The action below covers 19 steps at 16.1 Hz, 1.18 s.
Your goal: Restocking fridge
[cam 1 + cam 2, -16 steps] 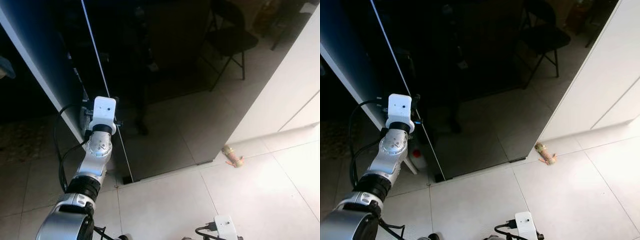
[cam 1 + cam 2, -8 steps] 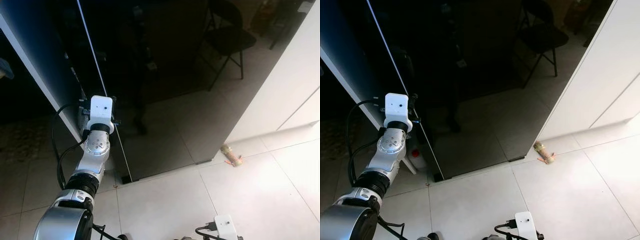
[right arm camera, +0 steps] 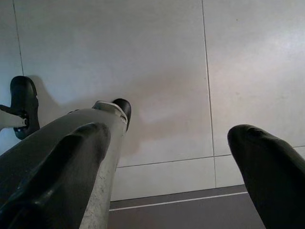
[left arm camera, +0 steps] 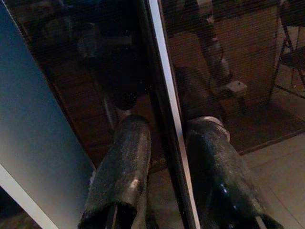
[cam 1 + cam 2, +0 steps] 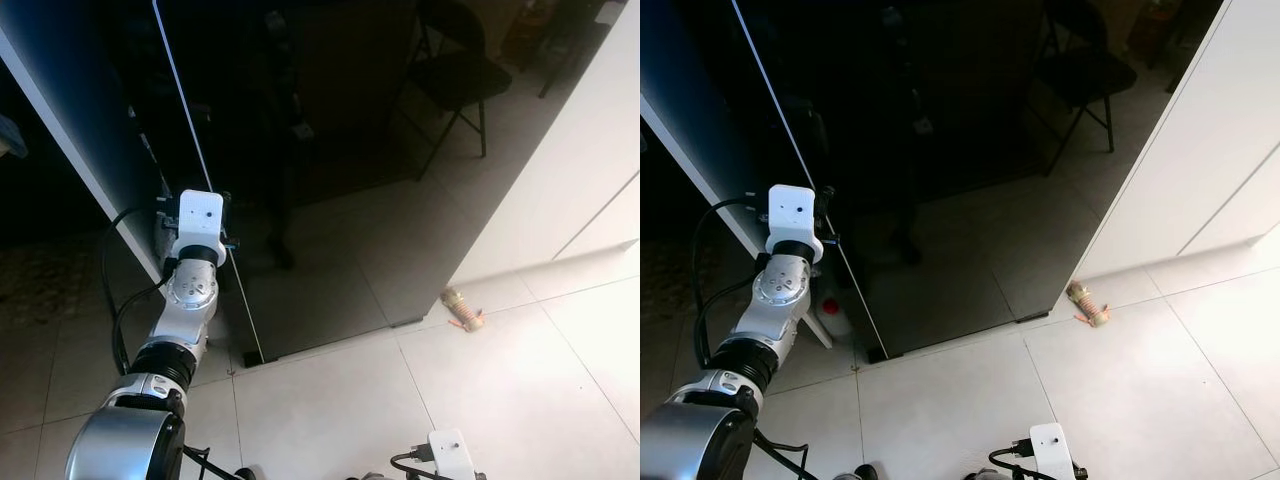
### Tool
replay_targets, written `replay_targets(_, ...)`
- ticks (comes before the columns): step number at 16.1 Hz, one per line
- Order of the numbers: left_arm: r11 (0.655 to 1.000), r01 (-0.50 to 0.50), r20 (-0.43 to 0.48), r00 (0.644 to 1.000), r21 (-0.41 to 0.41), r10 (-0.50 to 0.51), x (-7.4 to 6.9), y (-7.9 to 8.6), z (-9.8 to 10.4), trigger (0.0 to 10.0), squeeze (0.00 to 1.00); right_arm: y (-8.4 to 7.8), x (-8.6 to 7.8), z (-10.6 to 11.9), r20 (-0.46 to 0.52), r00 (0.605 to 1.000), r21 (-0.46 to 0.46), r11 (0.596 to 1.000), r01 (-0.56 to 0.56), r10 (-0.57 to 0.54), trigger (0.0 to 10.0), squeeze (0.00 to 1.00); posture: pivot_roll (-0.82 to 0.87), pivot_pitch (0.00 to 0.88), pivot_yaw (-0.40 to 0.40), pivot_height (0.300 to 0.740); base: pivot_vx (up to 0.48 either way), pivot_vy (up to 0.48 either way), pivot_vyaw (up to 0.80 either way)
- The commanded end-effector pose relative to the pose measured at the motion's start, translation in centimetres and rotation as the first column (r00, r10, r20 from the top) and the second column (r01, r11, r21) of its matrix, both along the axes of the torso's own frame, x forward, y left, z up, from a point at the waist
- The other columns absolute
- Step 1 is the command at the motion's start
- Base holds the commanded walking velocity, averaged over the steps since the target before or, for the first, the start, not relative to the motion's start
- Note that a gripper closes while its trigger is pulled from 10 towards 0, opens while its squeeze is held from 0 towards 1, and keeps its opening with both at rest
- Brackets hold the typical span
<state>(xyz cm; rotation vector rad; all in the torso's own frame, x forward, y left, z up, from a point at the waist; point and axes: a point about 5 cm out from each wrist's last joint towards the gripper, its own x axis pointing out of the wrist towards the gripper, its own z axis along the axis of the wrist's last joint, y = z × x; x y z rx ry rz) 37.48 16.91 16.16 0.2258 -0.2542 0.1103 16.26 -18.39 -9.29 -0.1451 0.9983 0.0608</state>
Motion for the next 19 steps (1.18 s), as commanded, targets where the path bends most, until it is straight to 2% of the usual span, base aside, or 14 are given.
replay_targets(1, 0.994, -0.100, -0.020, 0.995, -0.039, 0.099, 0.2, 2.8, 0.4, 10.0, 0.00, 0.0, -1.1, -0.5, -0.041, 0.999, 0.005, 1.000, 0.013, -0.013, 10.0, 0.00, -0.14, 0.161, -0.036, 0.740, 0.000, 0.000, 0.00)
replay_targets(7, 0.996, -0.088, -0.002, 0.996, -0.035, 0.088, 0.0, 2.6, 0.4, 10.0, 0.00, 0.0, -1.2, -0.5, -0.042, 0.999, 0.007, 1.000, 0.013, -0.012, 10.0, 0.00, -0.14, 0.164, -0.034, 0.740, 0.000, 0.000, 0.00)
replay_targets(11, 0.998, -0.053, 0.027, 0.998, -0.028, 0.054, -0.8, 2.0, -0.1, 10.0, 0.00, 0.0, -1.2, -0.5, -0.043, 0.999, 0.006, 1.000, 0.013, -0.013, 10.0, 0.00, -0.14, 0.160, -0.032, 0.740, 0.000, 0.000, 0.00)
replay_targets(16, 1.000, 0.013, 0.062, 0.998, -0.015, -0.012, -2.9, 0.7, -1.0, 10.0, 0.00, 0.0, -1.4, -0.6, -0.047, 0.999, 0.004, 1.000, 0.011, -0.011, 10.0, 0.00, -0.15, 0.140, -0.033, 0.740, 0.000, 0.000, 0.00)
replay_targets(17, 0.999, 0.030, 0.052, 0.998, -0.013, -0.029, -4.1, 0.4, -1.7, 10.0, 0.00, 0.1, -1.4, -0.6, -0.045, 0.999, 0.004, 1.000, 0.013, -0.013, 10.0, 0.00, -0.16, 0.124, -0.026, 0.740, 0.000, 0.000, 0.00)
replay_targets(19, 0.999, 0.041, 0.051, 0.998, -0.010, -0.041, -5.2, 0.5, -2.2, 10.0, 0.00, 0.1, -1.3, -0.6, -0.043, 0.999, 0.004, 1.000, 0.010, -0.010, 10.0, 0.00, -0.16, 0.115, -0.025, 0.740, 0.000, 0.000, 0.00)
